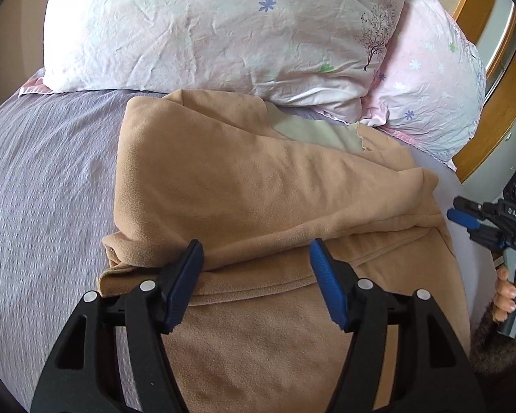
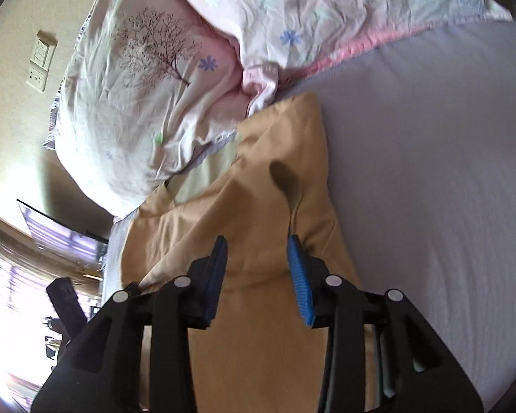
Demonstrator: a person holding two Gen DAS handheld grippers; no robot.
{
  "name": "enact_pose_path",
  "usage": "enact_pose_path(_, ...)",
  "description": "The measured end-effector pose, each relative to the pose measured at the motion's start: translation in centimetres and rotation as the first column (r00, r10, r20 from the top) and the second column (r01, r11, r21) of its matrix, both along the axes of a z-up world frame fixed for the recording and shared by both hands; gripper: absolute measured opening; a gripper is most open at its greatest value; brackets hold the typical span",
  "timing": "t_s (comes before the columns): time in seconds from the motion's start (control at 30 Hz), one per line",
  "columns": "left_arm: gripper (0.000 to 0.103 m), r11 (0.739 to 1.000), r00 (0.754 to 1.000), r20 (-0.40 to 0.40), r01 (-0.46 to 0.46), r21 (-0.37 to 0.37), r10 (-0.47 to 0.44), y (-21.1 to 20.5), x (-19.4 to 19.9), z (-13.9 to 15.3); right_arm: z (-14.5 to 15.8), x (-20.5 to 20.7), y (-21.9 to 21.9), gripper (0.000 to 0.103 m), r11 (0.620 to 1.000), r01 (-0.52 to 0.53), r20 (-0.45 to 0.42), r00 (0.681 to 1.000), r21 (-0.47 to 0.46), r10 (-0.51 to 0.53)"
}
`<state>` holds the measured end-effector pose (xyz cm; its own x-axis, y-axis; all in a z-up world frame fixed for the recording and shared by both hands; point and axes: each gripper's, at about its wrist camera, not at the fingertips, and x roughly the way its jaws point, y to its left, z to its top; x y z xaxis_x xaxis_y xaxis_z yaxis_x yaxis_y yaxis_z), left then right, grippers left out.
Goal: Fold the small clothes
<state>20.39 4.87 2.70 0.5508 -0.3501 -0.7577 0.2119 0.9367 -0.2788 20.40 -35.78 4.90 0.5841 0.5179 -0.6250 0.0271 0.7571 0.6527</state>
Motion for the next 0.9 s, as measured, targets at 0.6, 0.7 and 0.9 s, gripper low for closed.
enact_pose_path(0.6,0.07,1.0,1.0,0.015,0.001,-0.03,-0.001,0.0,-0.2,-0.2,-0.5,2.0,2.5,0.016,0.972,-0.001,0.011,1.0,-0.234,0.003)
enact_pose_path(0.7,0.07,0.999,1.0,0.012,0.002,-0.043,-0.002,0.2,-0.1,-0.3,-0.9,2.0,3.1,0.007,0.964,-0.035,0.002,0.999,-0.262,0.037)
enact_pose_path(0.9,0.07,0.998,1.0,0.012,0.001,-0.056,-0.001,0.3,-0.1,-0.2,6.8,0.1,3.5,0.006,0.933,0.089,0.375,0.926,-0.348,0.052)
